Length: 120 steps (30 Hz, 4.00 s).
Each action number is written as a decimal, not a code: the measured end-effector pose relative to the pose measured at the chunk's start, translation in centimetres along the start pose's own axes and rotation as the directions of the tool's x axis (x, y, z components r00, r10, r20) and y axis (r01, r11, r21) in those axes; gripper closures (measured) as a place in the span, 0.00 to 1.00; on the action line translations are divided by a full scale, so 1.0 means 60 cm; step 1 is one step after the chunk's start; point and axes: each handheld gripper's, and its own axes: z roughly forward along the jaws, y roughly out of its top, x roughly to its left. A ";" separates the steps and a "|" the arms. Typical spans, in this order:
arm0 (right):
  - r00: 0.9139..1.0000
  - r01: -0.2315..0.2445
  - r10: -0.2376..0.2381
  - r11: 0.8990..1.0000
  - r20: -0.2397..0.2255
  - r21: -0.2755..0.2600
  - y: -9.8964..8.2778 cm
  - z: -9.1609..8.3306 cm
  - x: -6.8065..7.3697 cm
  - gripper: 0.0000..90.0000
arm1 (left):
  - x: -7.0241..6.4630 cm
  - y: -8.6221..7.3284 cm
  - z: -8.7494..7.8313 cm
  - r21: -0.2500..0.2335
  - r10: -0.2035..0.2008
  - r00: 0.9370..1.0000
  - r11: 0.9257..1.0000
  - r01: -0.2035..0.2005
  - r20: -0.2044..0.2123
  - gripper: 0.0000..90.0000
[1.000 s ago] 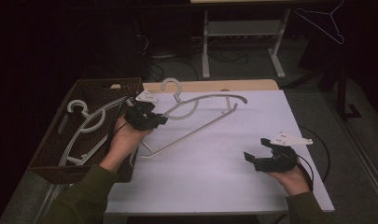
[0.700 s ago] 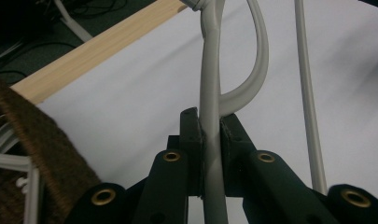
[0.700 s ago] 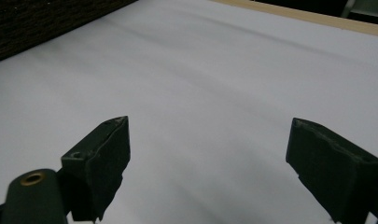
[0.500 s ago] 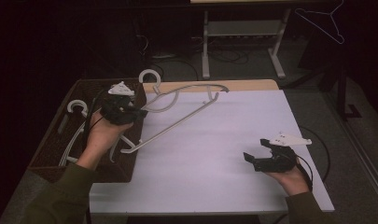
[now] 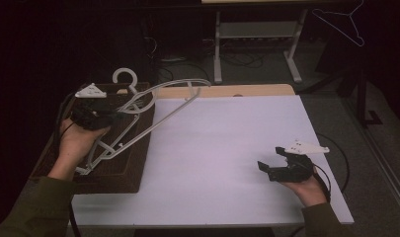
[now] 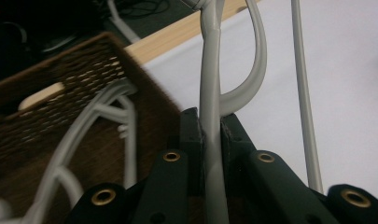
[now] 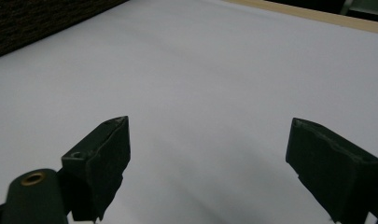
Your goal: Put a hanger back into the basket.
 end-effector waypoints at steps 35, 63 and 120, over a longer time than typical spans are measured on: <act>1.000 -0.007 0.007 1.000 0.010 0.013 -0.002 0.002 -0.001 0.15 | 0.183 -0.131 -0.060 0.100 -0.107 0.958 0.985 0.138 -0.268 0.91; 1.000 -0.006 0.006 1.000 0.015 0.014 -0.001 0.002 0.000 0.15 | 0.172 -0.192 0.034 0.254 -0.131 0.957 0.947 0.198 -0.258 0.91; 0.995 -0.002 -0.017 0.981 -0.098 -0.192 0.086 -0.019 0.021 0.00 | -0.093 -0.038 0.050 -0.333 0.001 0.955 0.937 0.103 0.297 0.11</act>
